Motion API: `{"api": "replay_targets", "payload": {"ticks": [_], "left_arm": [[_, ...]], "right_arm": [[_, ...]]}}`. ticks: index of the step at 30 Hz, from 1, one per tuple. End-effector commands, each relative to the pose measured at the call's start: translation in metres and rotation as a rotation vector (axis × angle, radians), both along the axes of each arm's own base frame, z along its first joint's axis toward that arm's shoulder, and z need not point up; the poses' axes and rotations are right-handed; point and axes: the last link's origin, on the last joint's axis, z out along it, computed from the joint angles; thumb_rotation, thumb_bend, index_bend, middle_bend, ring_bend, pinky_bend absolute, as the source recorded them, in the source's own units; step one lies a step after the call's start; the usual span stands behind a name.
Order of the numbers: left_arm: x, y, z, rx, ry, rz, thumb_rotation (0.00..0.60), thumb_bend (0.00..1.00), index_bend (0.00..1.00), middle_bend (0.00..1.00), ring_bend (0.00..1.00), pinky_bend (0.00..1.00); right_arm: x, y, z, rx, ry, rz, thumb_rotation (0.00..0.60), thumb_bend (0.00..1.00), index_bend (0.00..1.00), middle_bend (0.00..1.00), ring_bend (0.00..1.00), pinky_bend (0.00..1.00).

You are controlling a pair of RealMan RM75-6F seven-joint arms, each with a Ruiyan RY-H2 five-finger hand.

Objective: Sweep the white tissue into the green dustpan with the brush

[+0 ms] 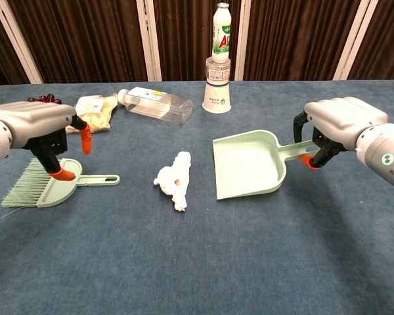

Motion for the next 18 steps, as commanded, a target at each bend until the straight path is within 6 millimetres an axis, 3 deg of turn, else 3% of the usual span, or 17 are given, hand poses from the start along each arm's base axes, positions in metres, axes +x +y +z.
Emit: {"api": "replay_targets", "payload": {"ticks": [1,18], "left_arm": [[0.002,0.004,-0.007,0.003,0.025,0.014,0.6,0.32,0.42,0.96,0.92,0.9],[-0.005,0.02,-0.035,-0.003,0.073,0.057,0.6,0.35,0.42,0.96,0.92,0.9]], "right_arm": [[-0.001,0.0,0.0,0.001,0.002,0.001,0.6,0.38,0.6,0.94,0.92,0.87],[-0.006,-0.006,-0.001,0.004,0.011,-0.001,0.6,0.38,0.6,0.94,0.92,0.87]]}}
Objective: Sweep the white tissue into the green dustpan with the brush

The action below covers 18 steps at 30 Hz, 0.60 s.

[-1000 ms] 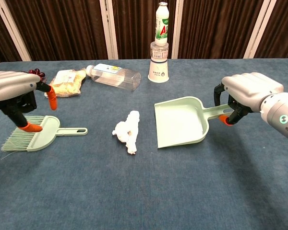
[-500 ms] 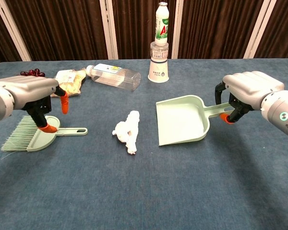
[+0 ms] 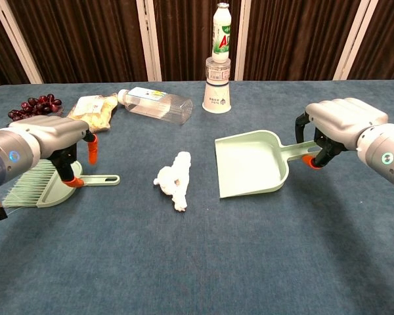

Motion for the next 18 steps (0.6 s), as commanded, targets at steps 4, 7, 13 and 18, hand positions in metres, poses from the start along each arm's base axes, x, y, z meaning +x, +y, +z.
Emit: {"api": "replay_targets", "payload": {"ticks": [4,7,13,18], "left_arm": [[0.001,0.002,-0.008,-0.011,-0.001,0.001,0.6,0.36,0.43,0.96,0.92,0.9],[0.002,0.0,-0.013,-0.023,-0.005,0.001,0.6,0.36,0.44,0.96,0.92,0.9],[0.004,-0.003,-0.022,-0.032,-0.011,0.003,0.6,0.37,0.45,0.96,0.92,0.9],[0.001,-0.002,-0.023,-0.024,0.001,0.011,0.6,0.37,0.46,0.96,0.92,0.9]], "right_arm": [[0.0,-0.001,0.0,0.001,0.003,0.003,0.6,0.38,0.6,0.94,0.92,0.87],[0.001,0.0,0.0,0.0,0.002,0.006,0.6,0.38,0.6,0.94,0.92,0.87],[0.0,0.0,0.001,-0.001,0.006,0.003,0.6,0.38,0.6,0.94,0.92,0.87],[0.0,0.0,0.002,-0.001,0.007,0.005,0.6,0.38,0.6,0.94,0.92,0.87]]}}
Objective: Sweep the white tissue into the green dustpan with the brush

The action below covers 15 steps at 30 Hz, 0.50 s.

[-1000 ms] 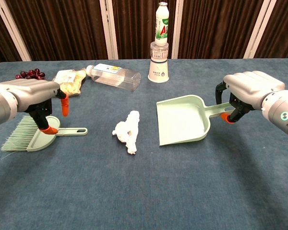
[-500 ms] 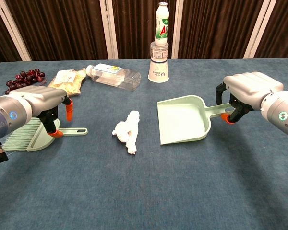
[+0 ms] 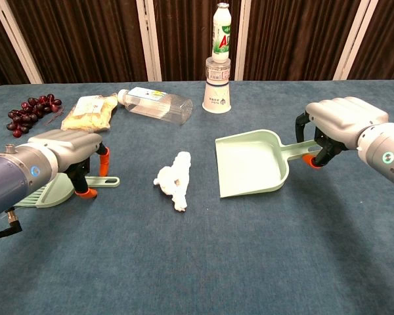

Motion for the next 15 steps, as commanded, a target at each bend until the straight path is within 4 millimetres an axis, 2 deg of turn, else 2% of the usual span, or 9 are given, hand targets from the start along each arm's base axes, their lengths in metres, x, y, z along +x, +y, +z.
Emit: {"api": "replay_targets", "payload": {"ticks": [1,15], "left_arm": [[-0.0013,0.001,0.0005,0.005,0.004,0.002,0.6,0.37,0.46,0.96,0.92,0.9],[-0.0038,0.0005,-0.0004,0.0,0.007,0.003,0.6,0.38,0.5,0.96,0.92,0.9]], "right_arm": [[0.0004,-0.0002,-0.0001,0.0,0.001,0.003,0.6,0.38,0.6,0.94,0.92,0.87],[0.0017,0.0,-0.0013,0.0,0.006,0.004,0.6,0.38,0.6,0.94,0.92,0.87]]}}
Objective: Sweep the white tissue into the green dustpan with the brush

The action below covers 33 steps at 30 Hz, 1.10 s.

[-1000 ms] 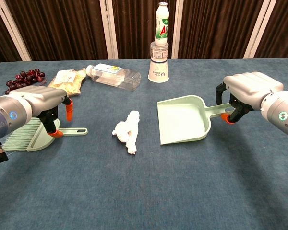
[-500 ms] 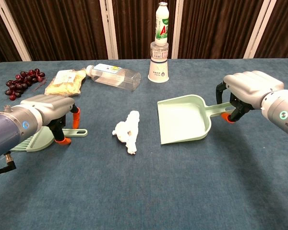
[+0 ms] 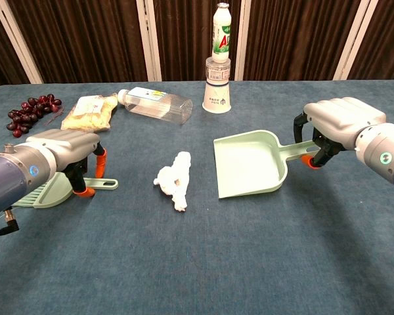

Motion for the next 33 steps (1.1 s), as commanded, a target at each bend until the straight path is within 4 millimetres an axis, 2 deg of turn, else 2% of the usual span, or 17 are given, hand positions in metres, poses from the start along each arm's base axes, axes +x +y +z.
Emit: {"api": "replay_targets", "payload": {"ticks": [1,4,11,33], "left_arm": [[-0.001,-0.001,-0.001,-0.004,0.003,0.004,0.6,0.38,0.5,0.96,0.92,0.9],[-0.003,-0.002,-0.001,-0.005,0.007,0.007,0.6,0.41,0.52,0.97,0.92,0.91],[-0.003,0.0,0.002,0.005,0.002,0.007,0.6,0.53,0.62,0.98,0.94,0.92],[0.03,-0.009,0.034,0.087,-0.221,-0.048,0.6,0.55,0.7,1.0,0.96,0.94]], "right_arm": [[-0.001,0.0,0.001,-0.003,0.002,-0.002,0.6,0.38,0.6,0.94,0.92,0.87],[-0.001,0.0,0.002,-0.005,0.004,-0.003,0.6,0.38,0.6,0.94,0.92,0.87],[-0.003,0.0,0.004,-0.003,0.003,-0.007,0.6,0.38,0.6,0.94,0.92,0.87],[0.003,0.002,0.013,-0.015,0.006,0.01,0.6,0.38,0.6,0.94,0.92,0.87]]}}
